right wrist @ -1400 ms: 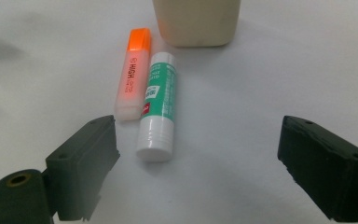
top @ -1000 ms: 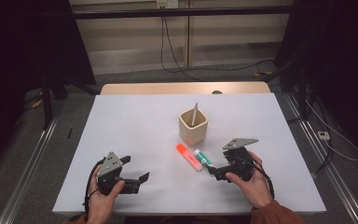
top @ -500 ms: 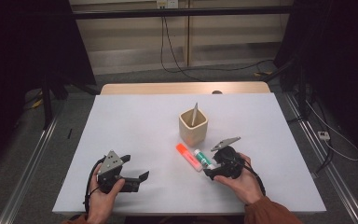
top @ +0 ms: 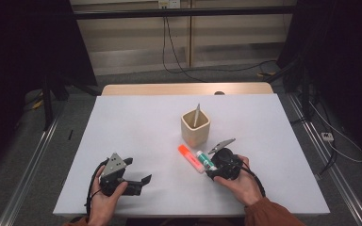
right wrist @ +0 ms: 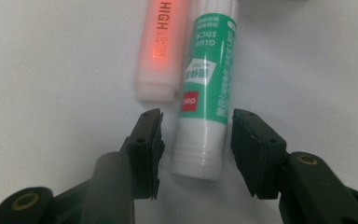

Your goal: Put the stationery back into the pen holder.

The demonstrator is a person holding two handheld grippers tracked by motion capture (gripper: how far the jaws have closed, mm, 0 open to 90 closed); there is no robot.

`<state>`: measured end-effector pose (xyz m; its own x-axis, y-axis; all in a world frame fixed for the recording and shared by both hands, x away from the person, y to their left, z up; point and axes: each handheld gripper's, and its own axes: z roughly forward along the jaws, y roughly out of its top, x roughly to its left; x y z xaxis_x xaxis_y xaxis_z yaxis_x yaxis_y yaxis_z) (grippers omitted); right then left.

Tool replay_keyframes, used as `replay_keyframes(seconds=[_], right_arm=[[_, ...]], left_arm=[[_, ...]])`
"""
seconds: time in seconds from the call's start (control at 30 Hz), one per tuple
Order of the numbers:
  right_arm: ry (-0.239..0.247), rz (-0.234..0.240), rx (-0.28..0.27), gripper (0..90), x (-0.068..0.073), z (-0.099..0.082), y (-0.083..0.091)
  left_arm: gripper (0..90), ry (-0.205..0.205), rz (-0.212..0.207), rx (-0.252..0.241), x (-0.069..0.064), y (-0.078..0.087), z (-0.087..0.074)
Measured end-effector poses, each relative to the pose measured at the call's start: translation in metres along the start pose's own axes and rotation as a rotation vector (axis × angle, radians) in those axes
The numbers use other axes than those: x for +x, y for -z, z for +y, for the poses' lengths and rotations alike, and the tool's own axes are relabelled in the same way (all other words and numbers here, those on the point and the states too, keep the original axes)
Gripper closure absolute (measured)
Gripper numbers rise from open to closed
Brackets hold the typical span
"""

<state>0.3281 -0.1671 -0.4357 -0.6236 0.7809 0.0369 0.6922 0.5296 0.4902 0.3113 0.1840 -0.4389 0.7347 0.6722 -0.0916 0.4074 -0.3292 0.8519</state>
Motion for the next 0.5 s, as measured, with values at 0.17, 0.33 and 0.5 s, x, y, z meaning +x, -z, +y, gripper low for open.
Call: replay_keyframes(seconds=[0.17,0.33,0.5], right_arm=[[-0.005,-0.002,0.017,55.9,0.0003,0.0024,-0.0039],[-0.019,-0.012,0.036,62.6,0.0022,0.0058,-0.0052],[-0.043,-0.026,0.044,65.1,0.0035,0.0067,-0.0053]], left_arm=[[6.7,-0.002,0.0,0.001,0.0,0.0006,-0.0001],[6.7,-0.007,0.0,0.004,-0.0003,0.0013,-0.0002],[6.7,-0.006,-0.002,0.005,-0.0004,0.0016,-0.0002]])
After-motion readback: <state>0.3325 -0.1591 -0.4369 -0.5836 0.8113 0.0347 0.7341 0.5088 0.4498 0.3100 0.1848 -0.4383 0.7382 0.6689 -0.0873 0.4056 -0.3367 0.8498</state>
